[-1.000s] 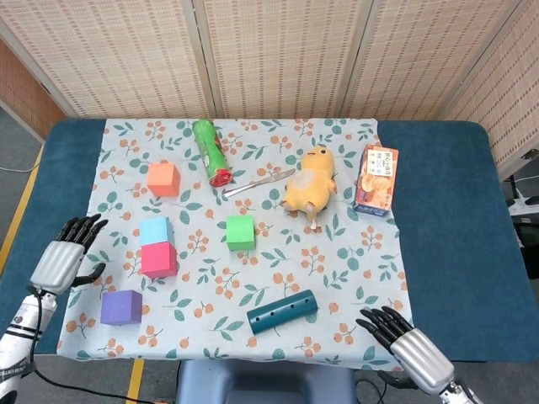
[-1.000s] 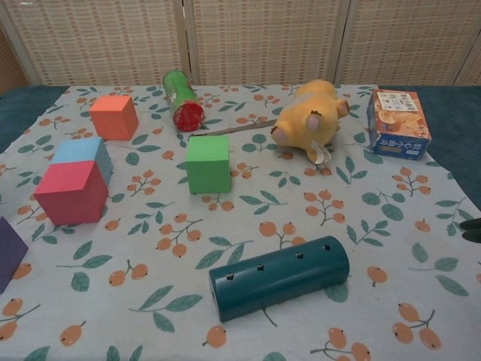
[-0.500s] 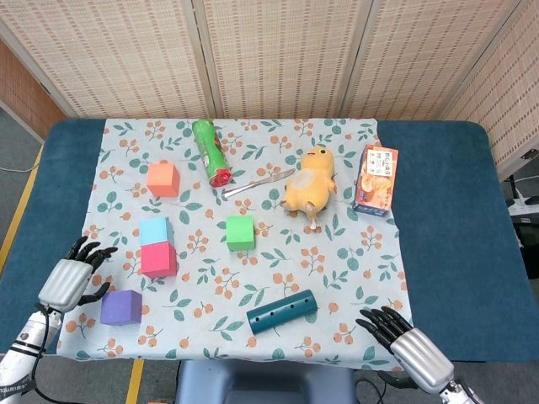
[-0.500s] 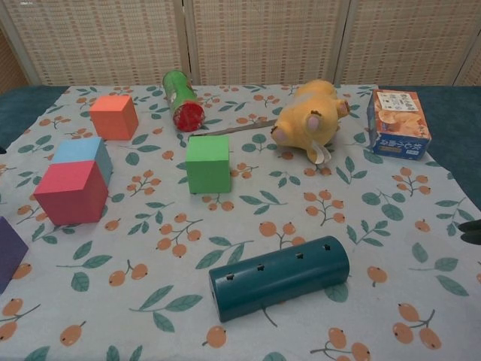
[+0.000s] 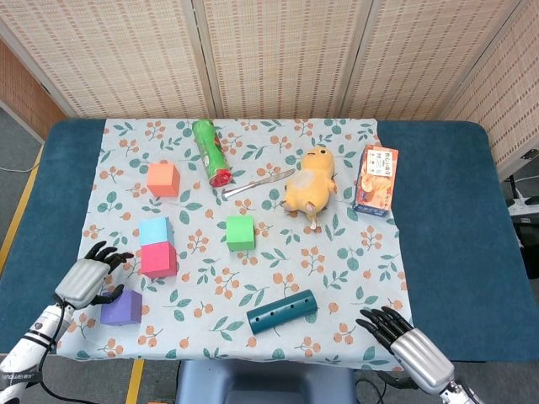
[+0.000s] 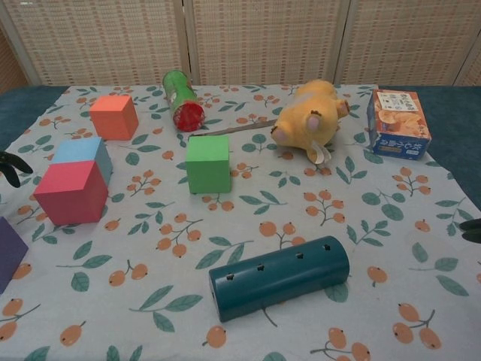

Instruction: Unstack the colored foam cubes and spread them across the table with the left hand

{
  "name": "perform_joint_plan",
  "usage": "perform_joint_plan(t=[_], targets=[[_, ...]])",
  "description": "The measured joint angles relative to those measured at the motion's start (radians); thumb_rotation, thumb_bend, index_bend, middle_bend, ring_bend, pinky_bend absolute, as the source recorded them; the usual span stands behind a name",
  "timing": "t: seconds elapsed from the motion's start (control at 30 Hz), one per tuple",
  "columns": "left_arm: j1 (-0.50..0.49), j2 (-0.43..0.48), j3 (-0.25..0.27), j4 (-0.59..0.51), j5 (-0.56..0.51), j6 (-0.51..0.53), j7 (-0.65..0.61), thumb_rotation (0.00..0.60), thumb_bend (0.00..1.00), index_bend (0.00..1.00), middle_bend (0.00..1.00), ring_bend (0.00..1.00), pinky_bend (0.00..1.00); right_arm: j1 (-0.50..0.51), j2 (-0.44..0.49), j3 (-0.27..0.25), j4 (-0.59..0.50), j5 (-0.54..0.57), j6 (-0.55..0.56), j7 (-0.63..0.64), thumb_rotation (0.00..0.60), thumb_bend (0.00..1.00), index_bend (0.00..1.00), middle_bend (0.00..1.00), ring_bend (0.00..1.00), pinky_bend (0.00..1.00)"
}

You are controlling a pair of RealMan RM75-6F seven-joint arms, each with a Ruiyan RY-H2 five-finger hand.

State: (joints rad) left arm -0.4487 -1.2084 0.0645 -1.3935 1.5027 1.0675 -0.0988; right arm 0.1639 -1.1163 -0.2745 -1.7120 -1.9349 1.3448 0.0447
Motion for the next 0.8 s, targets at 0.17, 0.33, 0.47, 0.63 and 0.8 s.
perform_joint_plan(t=[0.17, 0.33, 0.47, 0.63, 0.8], targets=[[-0.025, 0.008, -0.015, -0.02, -0.023, -0.048, 0.023, 0.502, 0.47, 0.22, 0.27, 0.12, 0.03, 0.003, 0.001, 0.0, -0.002, 0.003, -0.005, 0.004, 0.6, 0.17, 0.0, 0.0, 0.0, 0.0], [-0.036, 0.014, -0.018, -0.053, -0.017, -0.058, 0.041, 0.498, 0.47, 0.25, 0.32, 0.17, 0.03, 0.0, -0.001, 0.005, -0.001, 0.009, -0.001, 0.001, 0.6, 0.17, 0.0, 0.0, 0.0, 0.0], [-0.043, 0.014, -0.019, -0.078, -0.003, -0.059, 0.048, 0.504, 0.47, 0.26, 0.33, 0.19, 0.03, 0.003, -0.004, 0.006, 0.0, 0.013, -0.009, 0.001, 0.6, 0.17, 0.0, 0.0, 0.0, 0.0], [-0.056, 0.012, -0.024, -0.123, 0.022, -0.053, 0.057, 0.523, 0.47, 0.26, 0.33, 0.19, 0.03, 0.003, 0.0, 0.008, -0.002, 0.017, -0.007, 0.002, 0.6, 0.17, 0.0, 0.0, 0.0, 0.0], [-0.069, 0.01, -0.024, -0.177, 0.063, -0.044, 0.074, 0.529, 0.47, 0.26, 0.33, 0.19, 0.03, 0.002, 0.003, 0.009, -0.003, 0.015, 0.0, 0.007, 0.6, 0.17, 0.0, 0.0, 0.0, 0.0]])
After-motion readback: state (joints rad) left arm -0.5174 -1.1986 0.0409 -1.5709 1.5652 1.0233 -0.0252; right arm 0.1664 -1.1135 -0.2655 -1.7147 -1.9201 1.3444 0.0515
